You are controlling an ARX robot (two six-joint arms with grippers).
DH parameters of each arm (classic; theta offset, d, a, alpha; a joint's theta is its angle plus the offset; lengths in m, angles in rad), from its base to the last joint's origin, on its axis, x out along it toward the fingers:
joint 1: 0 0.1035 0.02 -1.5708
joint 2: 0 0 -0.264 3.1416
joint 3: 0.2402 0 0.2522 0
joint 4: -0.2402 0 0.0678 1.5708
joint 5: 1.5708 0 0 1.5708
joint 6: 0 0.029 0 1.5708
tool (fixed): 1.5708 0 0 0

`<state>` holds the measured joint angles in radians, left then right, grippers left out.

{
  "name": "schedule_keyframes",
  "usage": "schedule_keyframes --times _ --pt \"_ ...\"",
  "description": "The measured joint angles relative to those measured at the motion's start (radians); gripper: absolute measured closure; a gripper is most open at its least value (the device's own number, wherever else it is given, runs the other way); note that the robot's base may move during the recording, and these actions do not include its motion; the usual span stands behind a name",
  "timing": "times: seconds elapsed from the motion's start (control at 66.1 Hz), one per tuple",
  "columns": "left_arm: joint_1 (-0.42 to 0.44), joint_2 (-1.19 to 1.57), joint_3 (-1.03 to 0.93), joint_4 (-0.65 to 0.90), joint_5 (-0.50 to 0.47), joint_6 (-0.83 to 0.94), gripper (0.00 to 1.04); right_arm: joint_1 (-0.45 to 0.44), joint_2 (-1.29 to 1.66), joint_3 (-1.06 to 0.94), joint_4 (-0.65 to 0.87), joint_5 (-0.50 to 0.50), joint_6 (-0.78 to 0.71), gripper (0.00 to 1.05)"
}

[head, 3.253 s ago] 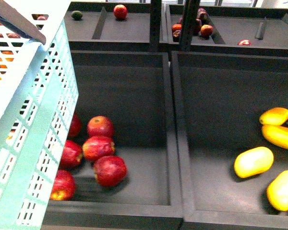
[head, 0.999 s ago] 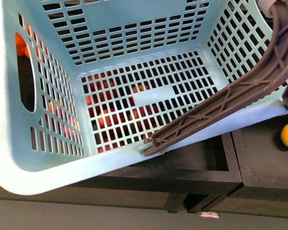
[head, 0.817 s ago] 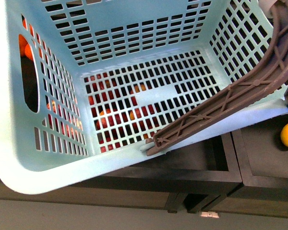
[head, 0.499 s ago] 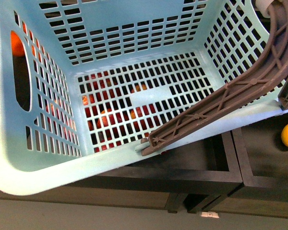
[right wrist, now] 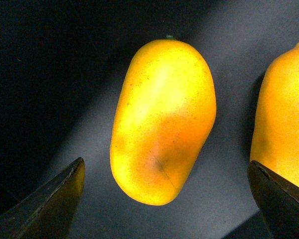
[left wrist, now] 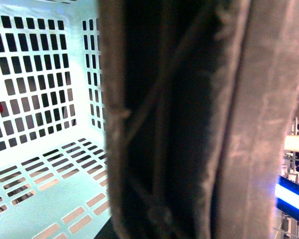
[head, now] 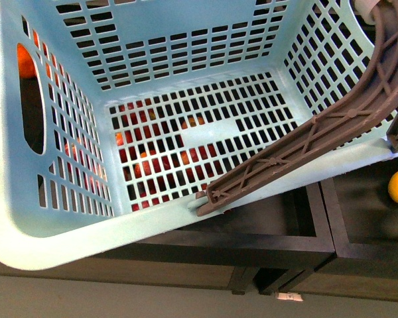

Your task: Pick mango and avocado into basket

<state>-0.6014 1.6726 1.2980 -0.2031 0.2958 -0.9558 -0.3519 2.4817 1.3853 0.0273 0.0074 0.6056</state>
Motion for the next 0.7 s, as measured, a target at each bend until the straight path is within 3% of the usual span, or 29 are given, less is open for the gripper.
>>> schedule_keyframes --times 0.696 --pt "0.000 0.000 0.000 0.000 0.000 0.000 0.91 0.011 0.172 0.245 -0.132 0.028 0.069 0.09"
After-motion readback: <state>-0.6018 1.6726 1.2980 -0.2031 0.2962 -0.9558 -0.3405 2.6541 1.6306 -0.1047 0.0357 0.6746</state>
